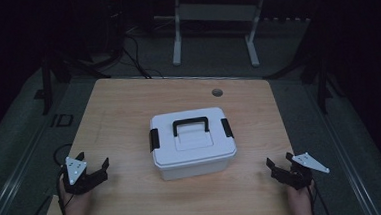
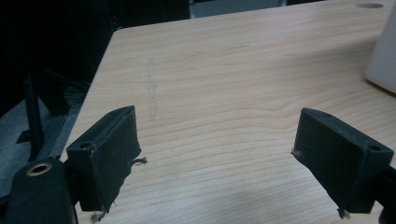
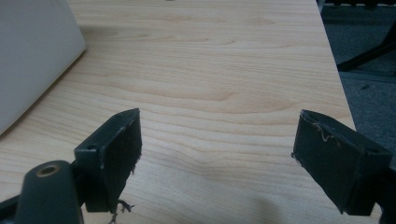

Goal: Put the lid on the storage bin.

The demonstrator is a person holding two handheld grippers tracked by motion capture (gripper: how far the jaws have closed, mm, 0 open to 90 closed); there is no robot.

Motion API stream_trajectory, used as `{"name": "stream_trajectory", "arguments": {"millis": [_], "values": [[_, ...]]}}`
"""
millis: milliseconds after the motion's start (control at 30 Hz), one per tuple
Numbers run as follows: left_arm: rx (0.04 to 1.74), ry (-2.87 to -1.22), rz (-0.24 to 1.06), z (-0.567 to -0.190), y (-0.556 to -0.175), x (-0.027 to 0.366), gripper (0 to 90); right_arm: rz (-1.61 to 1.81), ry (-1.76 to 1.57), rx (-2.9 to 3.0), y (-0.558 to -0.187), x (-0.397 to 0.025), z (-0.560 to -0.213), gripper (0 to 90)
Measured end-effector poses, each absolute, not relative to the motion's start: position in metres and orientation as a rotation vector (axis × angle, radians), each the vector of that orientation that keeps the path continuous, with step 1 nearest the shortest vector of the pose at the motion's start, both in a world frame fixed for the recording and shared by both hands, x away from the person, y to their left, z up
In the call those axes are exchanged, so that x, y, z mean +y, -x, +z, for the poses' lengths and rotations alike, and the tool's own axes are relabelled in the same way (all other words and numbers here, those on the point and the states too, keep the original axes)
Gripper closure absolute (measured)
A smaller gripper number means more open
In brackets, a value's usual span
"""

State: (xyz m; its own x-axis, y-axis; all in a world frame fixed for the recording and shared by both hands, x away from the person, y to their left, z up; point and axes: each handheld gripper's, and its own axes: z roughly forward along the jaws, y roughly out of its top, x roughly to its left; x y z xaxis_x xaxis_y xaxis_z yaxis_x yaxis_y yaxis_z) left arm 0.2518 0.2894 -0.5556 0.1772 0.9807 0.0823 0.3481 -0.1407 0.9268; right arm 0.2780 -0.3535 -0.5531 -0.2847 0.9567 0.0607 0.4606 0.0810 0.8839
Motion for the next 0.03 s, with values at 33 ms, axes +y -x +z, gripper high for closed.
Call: {"name": "stream_trajectory", "arguments": {"millis": [33], "values": [[1.290,-1.632,0.972,-0.5555,-0.2515,0.2896,13.7,1.149,-1.396,1.811,-0.2782,-0.3530,-0.5531,15.2]]}}
